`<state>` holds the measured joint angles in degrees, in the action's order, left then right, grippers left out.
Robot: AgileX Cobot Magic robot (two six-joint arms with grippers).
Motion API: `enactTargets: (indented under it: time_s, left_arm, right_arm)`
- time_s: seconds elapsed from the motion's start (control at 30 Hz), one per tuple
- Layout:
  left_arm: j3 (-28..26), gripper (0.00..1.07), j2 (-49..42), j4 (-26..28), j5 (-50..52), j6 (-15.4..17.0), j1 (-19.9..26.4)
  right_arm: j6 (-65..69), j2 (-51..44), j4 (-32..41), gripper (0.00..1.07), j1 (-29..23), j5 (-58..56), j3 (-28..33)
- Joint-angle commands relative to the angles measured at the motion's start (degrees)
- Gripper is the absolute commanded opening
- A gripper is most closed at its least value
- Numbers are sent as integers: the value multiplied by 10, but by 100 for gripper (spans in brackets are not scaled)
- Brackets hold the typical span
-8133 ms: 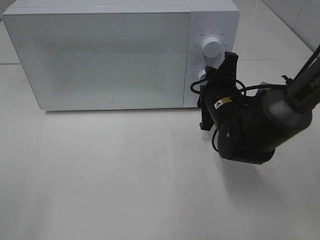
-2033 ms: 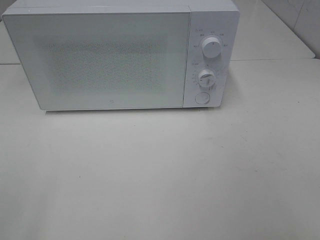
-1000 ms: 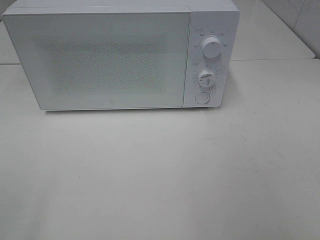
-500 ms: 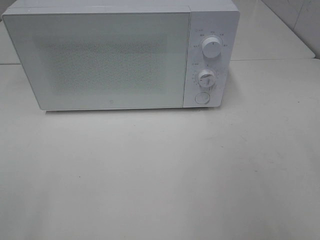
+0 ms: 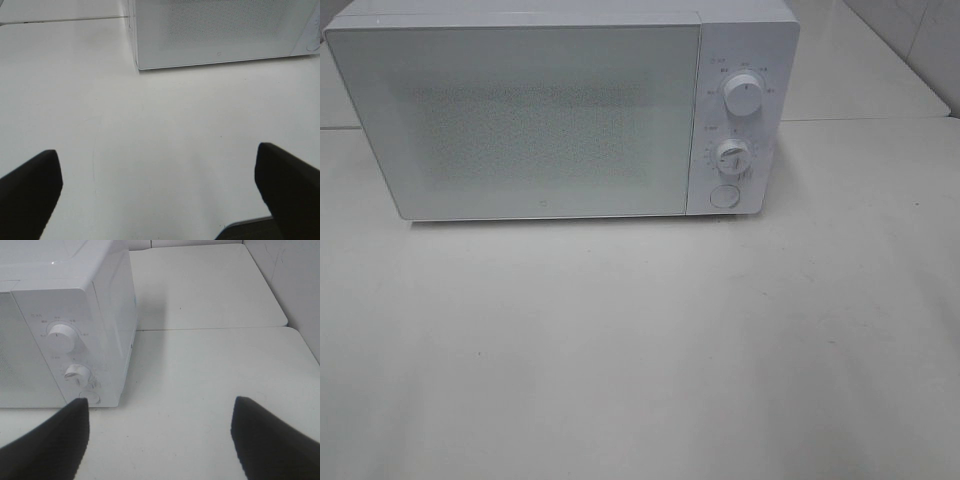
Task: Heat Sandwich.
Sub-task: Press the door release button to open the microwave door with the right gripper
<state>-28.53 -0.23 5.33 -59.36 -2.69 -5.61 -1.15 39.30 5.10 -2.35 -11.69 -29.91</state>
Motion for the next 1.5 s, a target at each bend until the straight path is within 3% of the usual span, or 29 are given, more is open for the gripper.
enactTargets:
  time_s: [0.03,0.33,0.57,0.93,1.1,1.5]
  left_arm:
    - [2,103,-13,3,5,2,2]
    - [2,103,-13,3,5,2,2]
    - [2,103,-13,3,5,2,2]
    - [2,103,-13,3,5,2,2]
    - [2,103,-13,3,5,2,2]
    - [2,103,-13,3,5,2,2]
  right_arm:
    - [3,34,1,76,4,57,-5]
    - [11,130,-2,76,4,168,0]
    - [11,203,-1,76,3,382,67]
    - [11,294,2,76,-7,552,138]
    - [-22,334,14,76,-57,608,157]
    - [-89,461,157,76,-213,700,158]
